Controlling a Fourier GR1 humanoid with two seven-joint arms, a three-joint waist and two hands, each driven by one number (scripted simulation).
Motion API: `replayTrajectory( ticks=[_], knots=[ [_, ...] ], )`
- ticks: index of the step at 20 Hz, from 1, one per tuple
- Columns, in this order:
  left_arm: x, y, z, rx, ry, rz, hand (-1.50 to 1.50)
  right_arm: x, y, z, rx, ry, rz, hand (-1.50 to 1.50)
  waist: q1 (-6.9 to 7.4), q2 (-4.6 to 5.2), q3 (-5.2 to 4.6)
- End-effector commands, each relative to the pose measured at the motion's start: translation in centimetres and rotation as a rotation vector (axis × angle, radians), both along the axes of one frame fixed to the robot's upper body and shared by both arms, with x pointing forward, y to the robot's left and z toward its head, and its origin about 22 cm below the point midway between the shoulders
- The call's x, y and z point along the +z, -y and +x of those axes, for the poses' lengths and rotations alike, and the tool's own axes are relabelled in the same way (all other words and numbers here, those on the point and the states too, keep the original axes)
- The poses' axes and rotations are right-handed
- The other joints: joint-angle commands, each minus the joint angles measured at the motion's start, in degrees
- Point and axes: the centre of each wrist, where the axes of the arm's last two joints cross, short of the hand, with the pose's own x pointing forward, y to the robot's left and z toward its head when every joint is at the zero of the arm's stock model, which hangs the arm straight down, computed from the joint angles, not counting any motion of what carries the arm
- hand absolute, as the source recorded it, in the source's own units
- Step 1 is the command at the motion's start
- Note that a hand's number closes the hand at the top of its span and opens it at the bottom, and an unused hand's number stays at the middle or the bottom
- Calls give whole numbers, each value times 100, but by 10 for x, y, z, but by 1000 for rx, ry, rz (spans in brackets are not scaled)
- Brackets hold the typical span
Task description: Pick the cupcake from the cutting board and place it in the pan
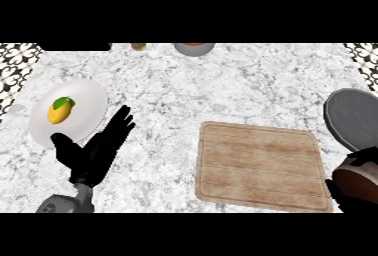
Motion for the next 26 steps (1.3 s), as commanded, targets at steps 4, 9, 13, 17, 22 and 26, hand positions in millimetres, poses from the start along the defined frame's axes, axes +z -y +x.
replayTrajectory(
  ticks=[4,9,13,17,22,26],
  knots=[
    [18,-2,22,-20,11,-5,0,-22,57,65,-96,65,-50,150,99,24,1],
    [2,-3,0,-31,-11,-10,0,-34,81,98,-237,163,-31,150,164,32,5],
    [1,16,4,-42,-3,3,0,-52,89,120,-288,211,12,150,173,47,10],
    [2,13,1,-40,24,10,0,-54,126,117,-300,218,-8,150,235,66,19],
    [2,27,-5,-50,22,-13,0,-34,137,137,-318,225,14,150,323,93,24],
    [13,15,10,-90,29,-15,0,-62,145,113,-419,-51,-99,-150,539,192,29]
  ],
)
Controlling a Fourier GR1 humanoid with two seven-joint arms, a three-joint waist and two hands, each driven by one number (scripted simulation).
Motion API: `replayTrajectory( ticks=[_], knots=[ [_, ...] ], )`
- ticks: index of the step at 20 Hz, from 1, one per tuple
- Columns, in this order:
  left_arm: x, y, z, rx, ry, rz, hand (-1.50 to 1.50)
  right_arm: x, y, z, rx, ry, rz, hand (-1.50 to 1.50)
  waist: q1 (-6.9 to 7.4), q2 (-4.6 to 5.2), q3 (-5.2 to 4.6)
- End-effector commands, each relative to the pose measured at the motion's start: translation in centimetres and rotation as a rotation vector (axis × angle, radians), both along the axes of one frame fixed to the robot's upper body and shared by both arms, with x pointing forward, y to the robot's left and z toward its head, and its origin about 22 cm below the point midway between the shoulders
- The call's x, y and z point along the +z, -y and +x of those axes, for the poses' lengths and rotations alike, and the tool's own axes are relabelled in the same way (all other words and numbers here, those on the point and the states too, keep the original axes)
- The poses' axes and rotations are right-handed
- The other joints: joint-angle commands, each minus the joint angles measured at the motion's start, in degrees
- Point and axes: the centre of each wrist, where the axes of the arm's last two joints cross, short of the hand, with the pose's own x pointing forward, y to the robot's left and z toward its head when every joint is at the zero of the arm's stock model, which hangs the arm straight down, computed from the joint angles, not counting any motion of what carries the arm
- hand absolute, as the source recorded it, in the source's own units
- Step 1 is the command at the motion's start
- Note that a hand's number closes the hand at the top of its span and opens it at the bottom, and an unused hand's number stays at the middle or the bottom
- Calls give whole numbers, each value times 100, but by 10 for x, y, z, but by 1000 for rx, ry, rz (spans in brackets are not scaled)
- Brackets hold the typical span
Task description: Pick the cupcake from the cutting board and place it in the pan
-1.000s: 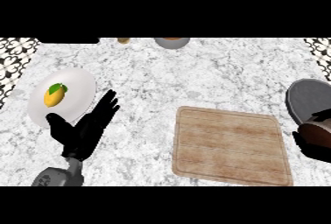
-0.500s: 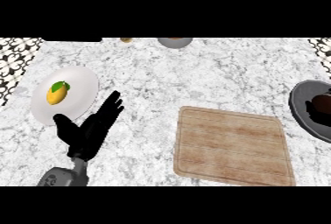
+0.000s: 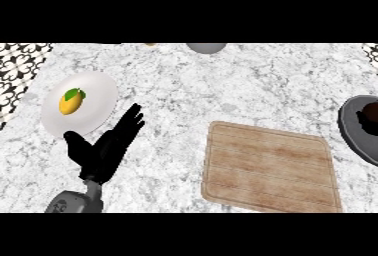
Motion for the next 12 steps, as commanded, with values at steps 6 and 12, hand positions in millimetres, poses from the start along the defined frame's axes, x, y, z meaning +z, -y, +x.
replayTrajectory(
  ticks=[6,12],
  knots=[
    [3,3,-1,-22,12,-15,0,-25,-6,-6,13,-244,44,-150,155,51,28],
    [2,7,5,-5,9,-2,0,-3,-5,10,159,15,308,-150,-51,34,40]
  ],
)
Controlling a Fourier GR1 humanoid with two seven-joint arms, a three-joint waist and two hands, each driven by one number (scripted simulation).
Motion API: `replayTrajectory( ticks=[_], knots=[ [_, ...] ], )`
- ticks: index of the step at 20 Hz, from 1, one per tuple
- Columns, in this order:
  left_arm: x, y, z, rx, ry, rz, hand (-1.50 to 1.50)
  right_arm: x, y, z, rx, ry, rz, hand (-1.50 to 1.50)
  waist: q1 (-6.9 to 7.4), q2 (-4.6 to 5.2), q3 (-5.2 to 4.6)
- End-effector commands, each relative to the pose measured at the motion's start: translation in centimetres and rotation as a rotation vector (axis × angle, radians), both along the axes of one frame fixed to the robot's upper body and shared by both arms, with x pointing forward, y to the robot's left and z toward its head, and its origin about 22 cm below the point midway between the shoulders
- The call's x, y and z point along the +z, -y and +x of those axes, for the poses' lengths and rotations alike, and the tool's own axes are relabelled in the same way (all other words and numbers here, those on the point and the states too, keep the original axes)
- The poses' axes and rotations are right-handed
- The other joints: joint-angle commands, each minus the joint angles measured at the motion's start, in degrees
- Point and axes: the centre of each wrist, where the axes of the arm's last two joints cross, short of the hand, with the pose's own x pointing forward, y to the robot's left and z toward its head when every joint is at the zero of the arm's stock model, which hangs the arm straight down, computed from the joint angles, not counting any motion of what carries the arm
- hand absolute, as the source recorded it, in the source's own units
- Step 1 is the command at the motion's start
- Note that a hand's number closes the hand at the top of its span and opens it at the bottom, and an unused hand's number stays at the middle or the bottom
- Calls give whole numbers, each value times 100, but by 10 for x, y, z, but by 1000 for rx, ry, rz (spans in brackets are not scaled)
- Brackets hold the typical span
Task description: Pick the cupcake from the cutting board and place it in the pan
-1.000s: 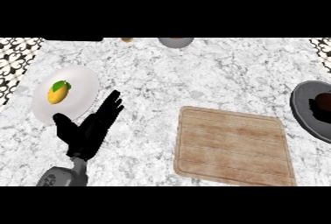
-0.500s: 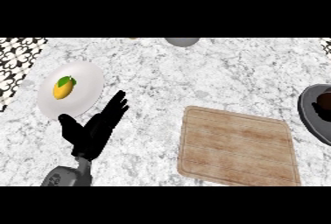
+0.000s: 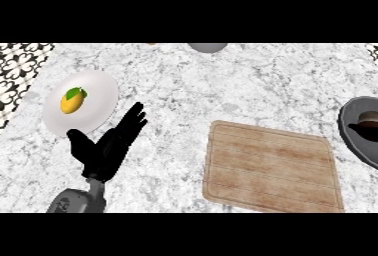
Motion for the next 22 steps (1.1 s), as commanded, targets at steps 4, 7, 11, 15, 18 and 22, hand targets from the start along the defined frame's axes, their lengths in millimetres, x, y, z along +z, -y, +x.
replayTrajectory(
  ticks=[4,7,11,15,18,22],
  knots=[
    [-5,-7,-2,13,-17,7,0,17,18,-4,49,178,312,-150,-71,-1,-1],
    [3,-25,4,31,-9,6,0,15,34,-21,56,150,416,-150,-77,-7,-6],
    [0,-11,-5,32,-11,0,0,7,60,-61,141,93,474,-150,-119,-37,2],
    [7,-13,6,45,13,0,0,18,78,-78,233,103,506,-150,-160,-18,12],
    [0,-7,-2,33,8,-19,0,16,94,-107,288,73,539,-150,-214,-42,13],
    [6,-14,-6,34,-12,-16,0,19,105,-126,316,69,535,-150,-221,-77,19]
  ],
)
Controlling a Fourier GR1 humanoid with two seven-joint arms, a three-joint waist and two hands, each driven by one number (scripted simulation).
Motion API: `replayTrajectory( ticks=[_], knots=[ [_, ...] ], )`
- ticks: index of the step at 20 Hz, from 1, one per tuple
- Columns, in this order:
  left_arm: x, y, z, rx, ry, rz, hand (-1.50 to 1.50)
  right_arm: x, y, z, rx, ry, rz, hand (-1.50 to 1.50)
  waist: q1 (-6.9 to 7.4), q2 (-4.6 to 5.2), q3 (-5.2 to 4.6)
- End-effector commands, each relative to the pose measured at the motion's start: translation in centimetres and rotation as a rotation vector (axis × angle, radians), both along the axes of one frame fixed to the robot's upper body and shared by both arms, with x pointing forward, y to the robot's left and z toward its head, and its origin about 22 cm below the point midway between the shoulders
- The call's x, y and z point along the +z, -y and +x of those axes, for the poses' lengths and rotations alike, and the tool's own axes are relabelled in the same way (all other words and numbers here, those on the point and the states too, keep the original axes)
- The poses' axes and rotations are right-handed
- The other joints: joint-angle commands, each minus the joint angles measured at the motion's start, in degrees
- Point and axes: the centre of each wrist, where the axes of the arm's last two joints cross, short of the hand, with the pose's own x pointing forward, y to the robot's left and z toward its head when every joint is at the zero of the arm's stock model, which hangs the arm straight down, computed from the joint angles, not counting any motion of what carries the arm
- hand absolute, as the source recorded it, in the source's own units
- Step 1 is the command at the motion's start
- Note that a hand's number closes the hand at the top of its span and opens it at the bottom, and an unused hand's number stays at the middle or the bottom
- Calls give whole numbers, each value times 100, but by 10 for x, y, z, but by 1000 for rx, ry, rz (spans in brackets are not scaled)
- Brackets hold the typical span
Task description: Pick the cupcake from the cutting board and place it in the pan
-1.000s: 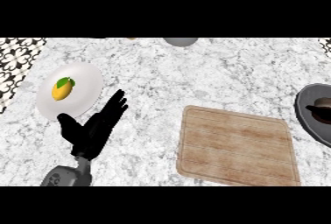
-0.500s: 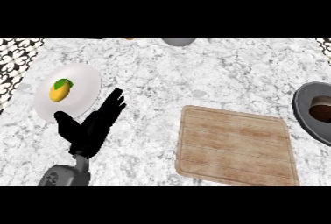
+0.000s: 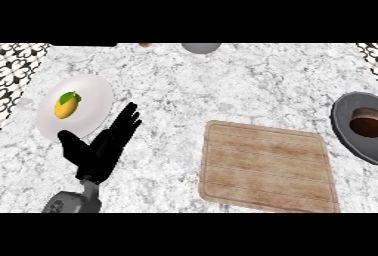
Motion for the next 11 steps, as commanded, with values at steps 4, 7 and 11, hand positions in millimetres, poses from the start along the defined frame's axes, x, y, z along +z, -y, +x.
replayTrajectory(
  ticks=[4,7,11],
  knots=[
    [-1,-9,2,14,0,8,0,19,24,-30,139,53,42,-150,-88,-32,-5],
    [-2,-1,-5,15,-1,-1,0,7,19,-33,129,43,53,-150,-32,-39,1],
    [-2,-6,2,18,-5,3,0,2,21,-44,157,39,47,-150,-112,-43,-8]
  ],
)
